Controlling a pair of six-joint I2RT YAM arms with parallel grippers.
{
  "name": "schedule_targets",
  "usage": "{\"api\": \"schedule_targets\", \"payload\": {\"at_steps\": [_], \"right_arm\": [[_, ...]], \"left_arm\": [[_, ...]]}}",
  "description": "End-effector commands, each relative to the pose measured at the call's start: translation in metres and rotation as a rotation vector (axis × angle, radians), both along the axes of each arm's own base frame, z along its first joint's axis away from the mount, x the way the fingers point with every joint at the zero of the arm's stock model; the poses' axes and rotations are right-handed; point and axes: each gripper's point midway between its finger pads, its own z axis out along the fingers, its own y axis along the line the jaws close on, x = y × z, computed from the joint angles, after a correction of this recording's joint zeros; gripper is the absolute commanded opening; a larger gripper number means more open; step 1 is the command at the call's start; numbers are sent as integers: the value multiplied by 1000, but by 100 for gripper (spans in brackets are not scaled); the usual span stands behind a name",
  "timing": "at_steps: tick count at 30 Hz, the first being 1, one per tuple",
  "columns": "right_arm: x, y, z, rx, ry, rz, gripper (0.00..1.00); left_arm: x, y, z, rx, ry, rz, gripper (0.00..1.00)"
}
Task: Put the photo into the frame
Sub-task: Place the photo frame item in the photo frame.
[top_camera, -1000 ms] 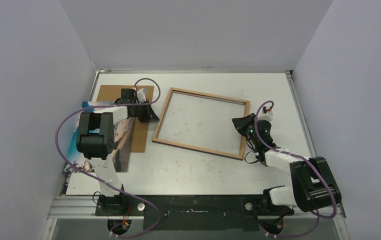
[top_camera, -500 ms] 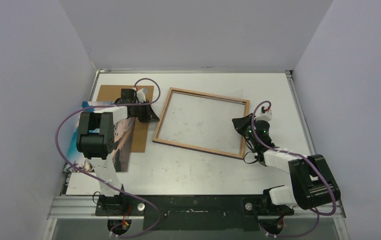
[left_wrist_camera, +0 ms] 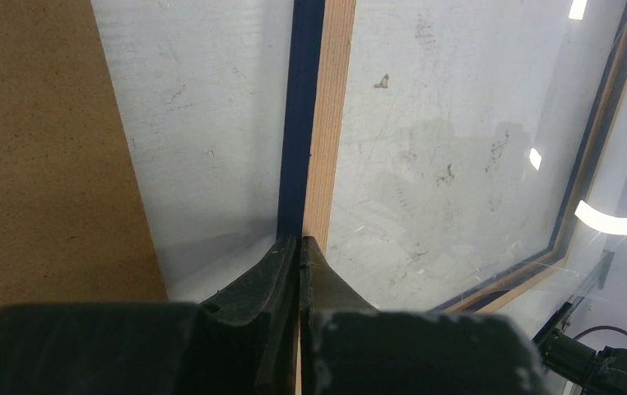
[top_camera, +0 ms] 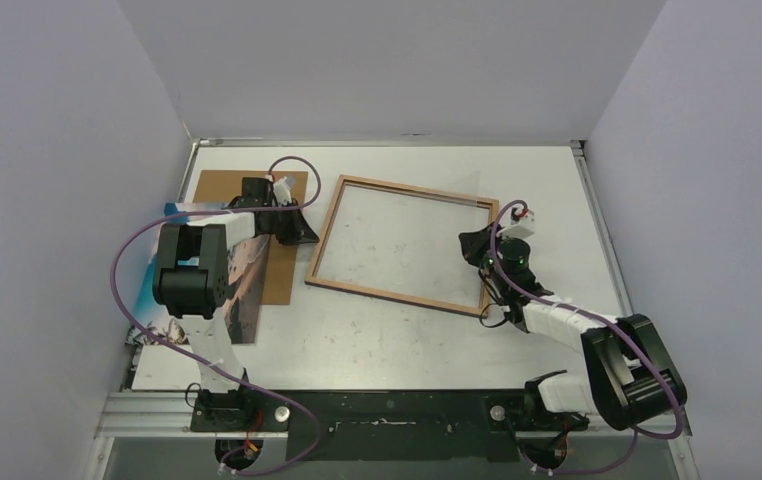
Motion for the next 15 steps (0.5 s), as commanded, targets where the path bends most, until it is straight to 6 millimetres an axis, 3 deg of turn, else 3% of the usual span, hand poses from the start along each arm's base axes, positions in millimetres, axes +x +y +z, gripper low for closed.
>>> {"api": "schedule_targets", "payload": {"at_steps": [1, 10, 15], "right_arm": [[6, 11, 9, -17, -31, 32, 5], [6, 14, 14, -94, -51, 39, 5], [6, 13, 5, -147, -32, 40, 5]], "left_arm": [[0, -3, -4, 1, 14, -15, 0], [-1, -4, -5, -3, 18, -17, 0], [0, -4, -4, -3, 16, -17, 0]]}}
